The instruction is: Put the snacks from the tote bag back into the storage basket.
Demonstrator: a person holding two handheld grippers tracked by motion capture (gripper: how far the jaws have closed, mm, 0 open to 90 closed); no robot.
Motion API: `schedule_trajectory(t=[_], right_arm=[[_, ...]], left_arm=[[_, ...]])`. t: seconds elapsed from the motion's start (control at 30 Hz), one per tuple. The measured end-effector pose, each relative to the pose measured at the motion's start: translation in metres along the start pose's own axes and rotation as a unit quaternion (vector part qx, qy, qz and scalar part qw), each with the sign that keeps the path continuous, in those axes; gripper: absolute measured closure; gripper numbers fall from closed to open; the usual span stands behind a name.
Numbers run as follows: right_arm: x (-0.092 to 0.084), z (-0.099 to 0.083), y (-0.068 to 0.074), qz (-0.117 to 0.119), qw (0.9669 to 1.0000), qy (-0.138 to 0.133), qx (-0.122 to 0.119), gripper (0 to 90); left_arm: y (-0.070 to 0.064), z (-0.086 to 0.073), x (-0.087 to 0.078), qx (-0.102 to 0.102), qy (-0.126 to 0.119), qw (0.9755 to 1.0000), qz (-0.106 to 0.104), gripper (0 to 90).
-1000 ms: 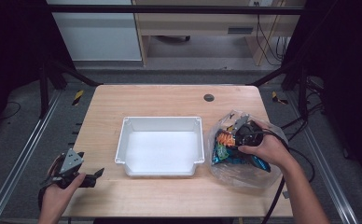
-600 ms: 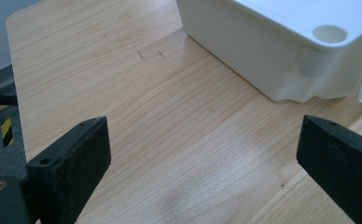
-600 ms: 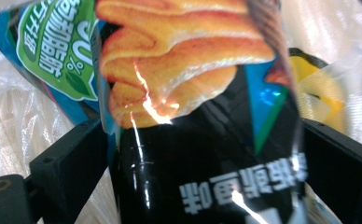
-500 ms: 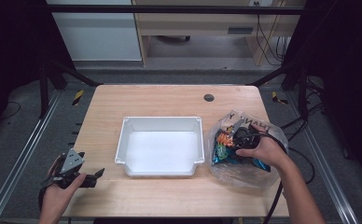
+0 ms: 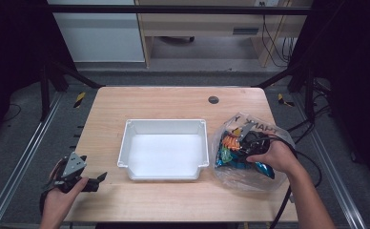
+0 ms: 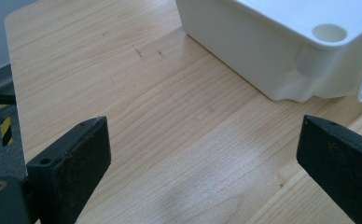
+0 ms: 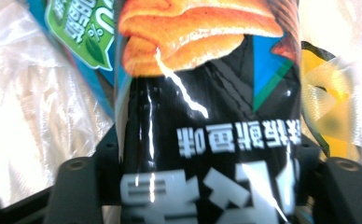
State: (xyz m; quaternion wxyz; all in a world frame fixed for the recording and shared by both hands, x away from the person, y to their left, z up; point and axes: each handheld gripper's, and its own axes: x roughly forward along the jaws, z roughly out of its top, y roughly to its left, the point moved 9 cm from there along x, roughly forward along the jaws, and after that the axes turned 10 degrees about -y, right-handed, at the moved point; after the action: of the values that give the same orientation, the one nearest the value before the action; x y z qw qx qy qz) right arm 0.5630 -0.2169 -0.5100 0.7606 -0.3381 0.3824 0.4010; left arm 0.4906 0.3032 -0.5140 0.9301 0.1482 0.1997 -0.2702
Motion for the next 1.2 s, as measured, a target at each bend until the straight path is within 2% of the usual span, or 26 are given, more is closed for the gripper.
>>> schedule_trajectory(t=[0.1, 0.23, 0.47, 0.97, 1.2], right_arm=[[-0.007, 0.002, 0.001, 0.001, 0.9999, -0.010, -0.004, 40.7], [-0.016, 0.005, 0.004, -0.001, 0.9995, -0.031, 0.004, 42.3], [-0.038, 0.005, 0.005, -0.016, 0.9985, -0.051, 0.010, 42.8], [-0.074, 0.016, 0.014, -0.028, 0.9942, -0.103, 0.005, 43.6], [-0.083, 0.025, 0.016, -0.035, 0.9912, -0.127, 0.008, 44.0]], left_arm=[[0.000, 0.000, 0.000, 0.000, 0.001, 1.0000, 0.000, 2.5], [0.000, 0.000, 0.000, 0.000, 0.000, 1.0000, 0.001, 2.6], [0.001, 0.000, 0.000, 0.000, 0.000, 1.0000, 0.001, 2.5], [0.001, 0.000, 0.000, 0.000, 0.000, 1.0000, 0.002, 2.5], [0.001, 0.000, 0.000, -0.001, 0.000, 1.0000, 0.002, 2.5]])
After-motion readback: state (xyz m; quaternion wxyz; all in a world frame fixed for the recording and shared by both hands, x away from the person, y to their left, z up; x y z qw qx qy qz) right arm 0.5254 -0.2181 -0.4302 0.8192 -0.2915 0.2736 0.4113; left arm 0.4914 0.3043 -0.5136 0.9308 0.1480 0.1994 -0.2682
